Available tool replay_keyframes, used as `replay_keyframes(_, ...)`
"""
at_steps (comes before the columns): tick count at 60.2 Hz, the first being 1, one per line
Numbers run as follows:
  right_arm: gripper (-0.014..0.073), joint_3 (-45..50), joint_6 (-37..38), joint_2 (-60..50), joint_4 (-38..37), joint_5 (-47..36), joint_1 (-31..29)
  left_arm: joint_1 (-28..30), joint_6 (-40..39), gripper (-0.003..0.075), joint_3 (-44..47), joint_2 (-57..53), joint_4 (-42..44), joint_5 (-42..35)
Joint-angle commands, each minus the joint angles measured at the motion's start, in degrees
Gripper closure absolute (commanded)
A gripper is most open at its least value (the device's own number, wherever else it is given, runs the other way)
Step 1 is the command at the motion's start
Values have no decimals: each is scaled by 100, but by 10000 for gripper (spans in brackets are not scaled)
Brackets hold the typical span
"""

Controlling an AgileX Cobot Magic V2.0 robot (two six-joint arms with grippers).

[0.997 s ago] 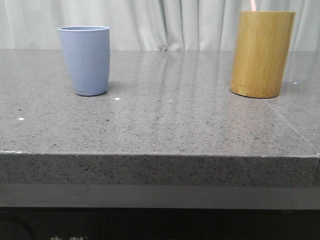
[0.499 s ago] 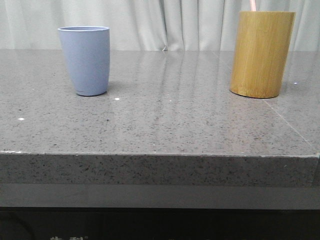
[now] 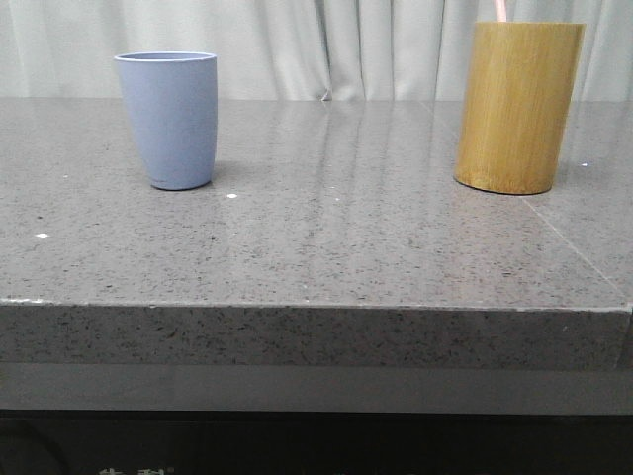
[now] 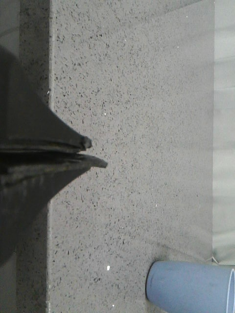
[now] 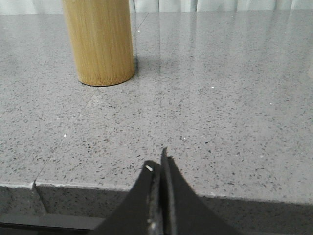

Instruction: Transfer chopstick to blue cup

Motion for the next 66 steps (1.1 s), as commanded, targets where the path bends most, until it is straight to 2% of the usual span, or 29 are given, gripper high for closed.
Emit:
replay_keyframes(1, 662, -35, -9, -94, 18, -442, -17, 1, -41, 739, 43, -144, -12, -467)
replay_keyframes(11, 662, -39, -9, -94, 18, -833, -17, 1, -41, 739, 43, -144, -696, -935)
replay_keyframes(20, 662, -227, -9, -94, 32, -1543, -17, 1, -41, 739, -20, -144, -725, -1361)
replay_keyframes(26, 660, -657, -9, -86, 220, -1454, -17, 1, -41, 739, -344, -144, -725, -1347)
replay_keyframes(32, 660, -1309, -9, -6, 289, -833, -17, 1, -41, 739, -957, -96, -725, -1009)
replay_keyframes(37, 660, -1836, -9, 252, 284, -313, -17, 1, -41, 739, -1666, 126, -675, -397)
replay_keyframes(42, 660, -2352, -9, 664, 284, 39, -17, 1, -30, 739, -2325, 622, -592, 364)
replay_keyframes(46, 660, -2660, -9, 1055, 284, 202, -17, 1, -7, 739, -2746, 1181, -592, 675)
replay_keyframes(56, 660, -3011, -9, 1914, 291, 240, 2, 1, 5, 739, -3303, 2492, -592, 727)
replay_keyframes(66, 658, -3059, -9, 2201, 291, 83, 9, 1, 5, 738, -3450, 3064, -592, 642)
